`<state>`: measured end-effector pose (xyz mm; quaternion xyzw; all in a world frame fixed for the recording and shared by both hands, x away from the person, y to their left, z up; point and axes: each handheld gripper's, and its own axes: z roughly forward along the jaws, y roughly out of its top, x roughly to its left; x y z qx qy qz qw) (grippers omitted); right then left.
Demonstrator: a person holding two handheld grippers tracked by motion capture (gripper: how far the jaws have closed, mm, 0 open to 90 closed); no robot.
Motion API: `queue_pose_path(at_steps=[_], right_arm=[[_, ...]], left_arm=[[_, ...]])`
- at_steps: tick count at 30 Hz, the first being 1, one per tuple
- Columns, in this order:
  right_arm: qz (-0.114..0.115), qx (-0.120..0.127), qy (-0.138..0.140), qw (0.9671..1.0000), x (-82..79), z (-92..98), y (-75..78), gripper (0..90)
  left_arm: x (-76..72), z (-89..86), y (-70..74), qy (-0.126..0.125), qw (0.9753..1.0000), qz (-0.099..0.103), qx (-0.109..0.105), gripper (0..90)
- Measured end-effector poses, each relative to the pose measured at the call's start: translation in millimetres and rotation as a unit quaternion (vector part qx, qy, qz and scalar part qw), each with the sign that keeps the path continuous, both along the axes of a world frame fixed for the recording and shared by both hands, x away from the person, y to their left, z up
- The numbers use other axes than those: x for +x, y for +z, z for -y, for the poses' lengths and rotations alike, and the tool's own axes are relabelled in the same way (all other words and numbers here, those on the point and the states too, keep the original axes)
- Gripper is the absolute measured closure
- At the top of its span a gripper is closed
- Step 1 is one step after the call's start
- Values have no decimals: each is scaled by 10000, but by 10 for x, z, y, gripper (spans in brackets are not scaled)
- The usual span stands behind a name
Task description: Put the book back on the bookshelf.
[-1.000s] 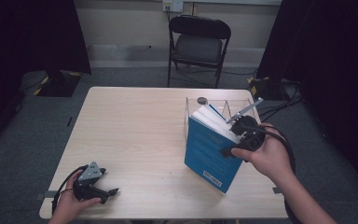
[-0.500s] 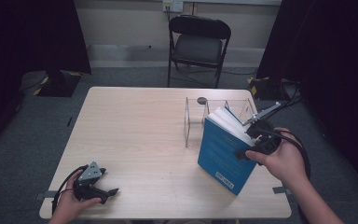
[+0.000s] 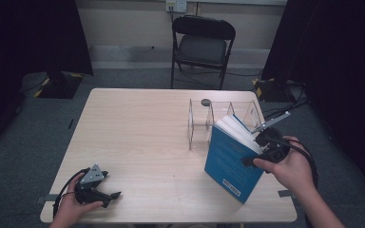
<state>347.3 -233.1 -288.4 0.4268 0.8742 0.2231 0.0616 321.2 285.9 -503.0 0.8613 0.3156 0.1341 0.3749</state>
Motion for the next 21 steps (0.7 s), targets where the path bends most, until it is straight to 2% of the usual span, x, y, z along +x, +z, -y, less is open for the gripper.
queue_pose_path(at_steps=[7,9,13,21], right_arm=[[43,34,36,10000,-26,49,-26,616],[37,28,136,9999,-37,66,-47,615],[-71,-18,196,9998,-65,86,-69,615],[-77,-156,227,9996,-70,108,-75,610]], left_arm=[[0,0,0,-1,10000,0,1,52],[0,0,0,0,10000,0,-1,52],[0,0,0,-1,10000,0,0,52],[-1,3,0,8,10000,-2,2,50]])
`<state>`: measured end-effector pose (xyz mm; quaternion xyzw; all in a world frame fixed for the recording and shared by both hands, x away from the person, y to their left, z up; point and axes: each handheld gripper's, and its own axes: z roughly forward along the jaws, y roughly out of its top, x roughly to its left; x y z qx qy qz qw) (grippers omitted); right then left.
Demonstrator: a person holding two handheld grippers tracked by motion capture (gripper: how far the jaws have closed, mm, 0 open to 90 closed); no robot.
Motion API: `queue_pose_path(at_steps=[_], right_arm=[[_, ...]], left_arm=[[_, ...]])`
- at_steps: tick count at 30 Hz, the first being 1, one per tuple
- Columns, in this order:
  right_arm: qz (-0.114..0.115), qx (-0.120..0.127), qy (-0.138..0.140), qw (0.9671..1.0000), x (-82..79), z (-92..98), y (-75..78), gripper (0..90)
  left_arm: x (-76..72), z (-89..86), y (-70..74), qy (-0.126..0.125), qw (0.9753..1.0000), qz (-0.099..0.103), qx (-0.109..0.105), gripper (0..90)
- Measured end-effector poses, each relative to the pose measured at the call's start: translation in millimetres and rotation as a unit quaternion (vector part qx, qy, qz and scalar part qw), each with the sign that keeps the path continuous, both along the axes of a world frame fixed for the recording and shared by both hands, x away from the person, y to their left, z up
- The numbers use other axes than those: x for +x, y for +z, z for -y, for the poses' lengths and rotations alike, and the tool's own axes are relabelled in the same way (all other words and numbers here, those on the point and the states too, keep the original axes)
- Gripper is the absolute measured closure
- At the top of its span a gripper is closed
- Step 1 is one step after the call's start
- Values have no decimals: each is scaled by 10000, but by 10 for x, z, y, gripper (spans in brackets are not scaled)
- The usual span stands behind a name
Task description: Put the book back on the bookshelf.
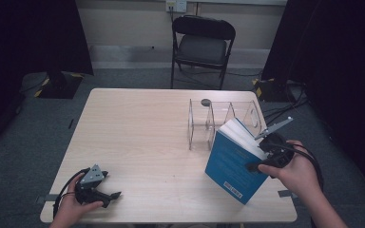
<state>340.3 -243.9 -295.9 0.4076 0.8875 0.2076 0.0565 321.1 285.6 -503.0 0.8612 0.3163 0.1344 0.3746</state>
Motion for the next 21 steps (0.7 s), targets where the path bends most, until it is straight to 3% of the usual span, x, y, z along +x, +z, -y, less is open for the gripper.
queue_pose_path(at_steps=[7,13,21], right_arm=[[-77,-78,76,9999,28,-28,14,597],[-16,-125,218,9997,68,-87,42,575],[-74,-98,267,9996,121,-133,-57,543]], left_arm=[[1,1,0,-2,10000,-3,2,49],[1,1,0,-4,10000,-6,2,49],[1,1,0,-5,10000,-3,4,48]])
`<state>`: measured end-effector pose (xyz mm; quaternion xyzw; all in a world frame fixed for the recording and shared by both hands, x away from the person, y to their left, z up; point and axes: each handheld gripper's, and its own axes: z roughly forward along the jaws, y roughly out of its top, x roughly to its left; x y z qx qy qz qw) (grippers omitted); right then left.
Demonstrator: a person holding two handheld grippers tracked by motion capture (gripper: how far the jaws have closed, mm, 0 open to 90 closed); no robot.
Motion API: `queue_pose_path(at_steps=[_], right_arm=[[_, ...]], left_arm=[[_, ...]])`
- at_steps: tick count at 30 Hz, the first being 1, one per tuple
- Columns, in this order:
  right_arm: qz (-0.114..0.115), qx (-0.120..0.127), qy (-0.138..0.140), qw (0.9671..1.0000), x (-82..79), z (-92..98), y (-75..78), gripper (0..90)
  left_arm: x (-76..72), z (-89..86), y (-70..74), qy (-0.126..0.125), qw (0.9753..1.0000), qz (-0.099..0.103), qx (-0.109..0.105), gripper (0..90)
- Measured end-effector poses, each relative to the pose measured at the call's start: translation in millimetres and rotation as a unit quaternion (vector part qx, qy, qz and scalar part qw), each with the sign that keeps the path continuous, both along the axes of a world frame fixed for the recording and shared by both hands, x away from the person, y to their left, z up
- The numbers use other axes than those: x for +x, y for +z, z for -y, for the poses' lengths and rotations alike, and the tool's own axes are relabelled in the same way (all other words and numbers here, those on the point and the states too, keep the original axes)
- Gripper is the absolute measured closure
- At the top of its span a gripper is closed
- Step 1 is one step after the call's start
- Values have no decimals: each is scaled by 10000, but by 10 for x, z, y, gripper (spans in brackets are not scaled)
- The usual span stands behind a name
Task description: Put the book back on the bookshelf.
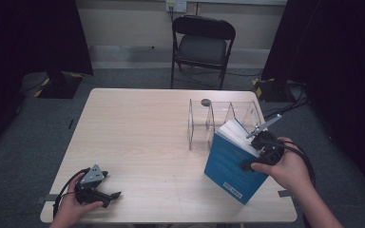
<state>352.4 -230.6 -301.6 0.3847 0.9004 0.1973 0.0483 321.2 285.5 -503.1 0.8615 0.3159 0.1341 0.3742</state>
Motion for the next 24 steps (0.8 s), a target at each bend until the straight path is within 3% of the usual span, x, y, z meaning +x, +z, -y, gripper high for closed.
queue_pose_path(at_steps=[4,5,8,12,17,19,22,24], right_arm=[[7,9,-108,9999,4,5,-2,540],[84,-169,-59,9998,-8,-14,-3,521],[79,-171,-50,9998,-7,-13,-2,487],[187,25,-115,9998,-15,12,-13,441],[154,-18,-142,9998,2,21,-12,426],[97,11,-107,9999,11,30,-12,325],[71,4,-47,10000,5,28,-11,326],[56,-102,-18,9999,3,12,-6,378]], left_arm=[[0,0,0,0,10000,-2,0,47],[0,0,0,-1,10000,-2,0,47],[0,0,0,-1,10000,-2,-1,47],[-1,1,0,0,10000,-3,-1,48],[0,0,0,-1,10000,-2,1,47],[0,0,0,-2,10000,-1,0,47],[2,2,-1,-6,10000,-1,4,46],[2,2,-1,-3,10000,-2,5,45]])
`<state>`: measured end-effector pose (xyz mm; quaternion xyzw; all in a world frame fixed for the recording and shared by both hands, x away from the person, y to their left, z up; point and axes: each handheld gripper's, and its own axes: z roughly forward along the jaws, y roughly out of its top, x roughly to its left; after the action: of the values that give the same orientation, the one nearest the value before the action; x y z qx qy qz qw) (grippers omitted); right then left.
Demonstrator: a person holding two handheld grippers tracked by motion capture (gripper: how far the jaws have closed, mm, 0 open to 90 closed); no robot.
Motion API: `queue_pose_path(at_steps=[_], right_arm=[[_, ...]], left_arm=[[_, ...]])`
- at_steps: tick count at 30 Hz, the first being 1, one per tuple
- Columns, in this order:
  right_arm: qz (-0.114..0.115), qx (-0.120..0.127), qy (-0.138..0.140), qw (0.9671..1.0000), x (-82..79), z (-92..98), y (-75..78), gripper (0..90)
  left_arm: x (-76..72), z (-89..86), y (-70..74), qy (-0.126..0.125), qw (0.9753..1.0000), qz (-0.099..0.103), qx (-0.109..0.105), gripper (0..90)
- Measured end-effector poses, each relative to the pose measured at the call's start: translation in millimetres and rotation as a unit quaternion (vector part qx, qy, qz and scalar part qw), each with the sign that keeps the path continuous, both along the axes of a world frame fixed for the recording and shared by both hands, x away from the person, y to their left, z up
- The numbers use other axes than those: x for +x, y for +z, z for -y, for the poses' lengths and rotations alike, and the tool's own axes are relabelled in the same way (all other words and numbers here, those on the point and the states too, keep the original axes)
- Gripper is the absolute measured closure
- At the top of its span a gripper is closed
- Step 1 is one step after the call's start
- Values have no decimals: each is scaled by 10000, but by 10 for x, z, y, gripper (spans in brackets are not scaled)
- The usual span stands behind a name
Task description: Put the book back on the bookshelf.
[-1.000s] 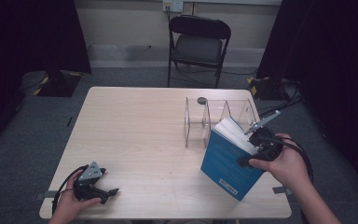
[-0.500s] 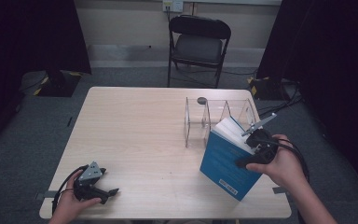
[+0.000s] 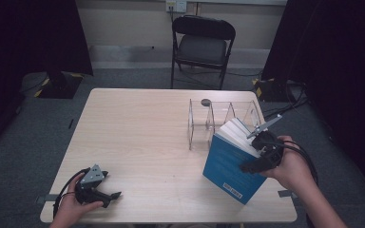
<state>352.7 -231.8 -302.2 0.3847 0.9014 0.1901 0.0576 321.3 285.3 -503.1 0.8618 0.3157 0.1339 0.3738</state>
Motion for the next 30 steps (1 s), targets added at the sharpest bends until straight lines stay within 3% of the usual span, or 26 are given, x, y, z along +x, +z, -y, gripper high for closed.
queue_pose_path(at_steps=[10,12,14,17,19,23,25,26,29,30], right_arm=[[-7,-247,116,9996,-8,-42,6,528],[-31,-259,86,9996,-4,-42,6,503],[-84,-285,62,9995,2,-43,8,390],[-69,-76,-31,9999,-5,-17,0,237],[-115,1,-97,9999,-6,-17,1,205],[-108,22,-111,9999,-3,-9,-1,219],[-203,-249,-62,9995,0,-47,5,217],[-203,-249,-62,9995,0,-47,5,217],[-304,-499,13,9983,5,-85,15,341],[-304,-499,13,9983,5,-85,15,341]], left_arm=[[0,0,1,3,10000,-1,3,45],[0,0,1,3,10000,0,4,44],[-1,0,1,4,10000,-3,3,44],[0,0,0,4,10000,0,3,44],[1,1,0,6,10000,0,4,44],[0,0,6,9,10000,-11,45,43],[0,-1,11,6,10000,-30,75,43],[0,-1,11,6,10000,-30,75,43],[0,0,6,7,10000,-13,40,42],[0,0,6,7,10000,-13,40,43]])
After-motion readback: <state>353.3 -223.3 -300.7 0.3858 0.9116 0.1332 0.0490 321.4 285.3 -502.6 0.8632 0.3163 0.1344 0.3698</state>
